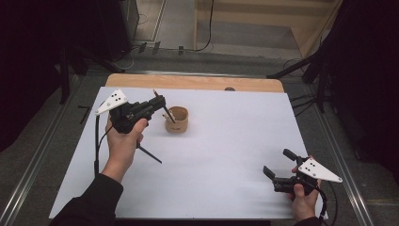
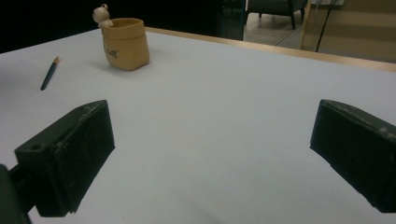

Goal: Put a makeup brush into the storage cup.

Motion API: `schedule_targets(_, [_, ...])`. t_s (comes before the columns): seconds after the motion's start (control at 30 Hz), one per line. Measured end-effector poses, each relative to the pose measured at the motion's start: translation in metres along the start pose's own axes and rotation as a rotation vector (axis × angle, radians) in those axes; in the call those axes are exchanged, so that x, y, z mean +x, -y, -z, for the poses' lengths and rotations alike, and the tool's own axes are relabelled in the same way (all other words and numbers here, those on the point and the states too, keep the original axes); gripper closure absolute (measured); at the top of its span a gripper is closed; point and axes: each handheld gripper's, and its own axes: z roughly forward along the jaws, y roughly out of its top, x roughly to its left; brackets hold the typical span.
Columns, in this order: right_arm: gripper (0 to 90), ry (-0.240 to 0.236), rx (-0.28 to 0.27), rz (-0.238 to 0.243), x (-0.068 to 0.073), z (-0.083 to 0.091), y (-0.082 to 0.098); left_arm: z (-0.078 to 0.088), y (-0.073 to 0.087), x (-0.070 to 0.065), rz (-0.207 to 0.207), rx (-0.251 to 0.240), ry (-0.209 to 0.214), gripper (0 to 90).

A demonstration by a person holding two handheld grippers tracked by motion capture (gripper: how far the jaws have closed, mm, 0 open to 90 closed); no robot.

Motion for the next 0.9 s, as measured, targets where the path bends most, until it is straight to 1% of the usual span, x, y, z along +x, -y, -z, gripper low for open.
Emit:
schedule_targets(0.1, [0.0, 0.0, 0.002, 0.004, 0.001, 0.0, 0.0, -0.004, -0.002, 0.002, 0.0, -0.006, -0.01, 84.7])
schedule_targets(0.17, [0.0, -0.002, 0.001, 0.005, 0.001, 0.0, 0.0, -0.007, -0.003, 0.002, -0.007, -0.004, -0.02, 84.7])
schedule_targets(0.27, [0.0, -0.001, 0.0, 0.002, 0.001, 0.0, 0.001, -0.012, -0.004, 0.002, -0.023, 0.008, -0.031, 84.6])
schedule_targets(0.47, [0.0, 0.005, -0.002, 0.0, 0.0, 0.0, 0.001, -0.026, -0.006, 0.005, -0.035, 0.033, -0.056, 84.6])
schedule_targets(0.63, [0.0, 0.008, -0.006, 0.004, 0.001, 0.0, 0.0, -0.036, -0.004, 0.009, -0.04, 0.05, -0.078, 84.6])
schedule_targets(0.7, [0.0, 0.009, -0.008, 0.001, 0.0, 0.001, 0.0, -0.04, -0.002, 0.011, -0.036, 0.055, -0.084, 84.6])
schedule_targets(0.9, [0.1, 0.008, -0.013, 0.004, 0.0, 0.001, 0.0, -0.049, 0.004, 0.013, -0.041, 0.068, -0.099, 84.6])
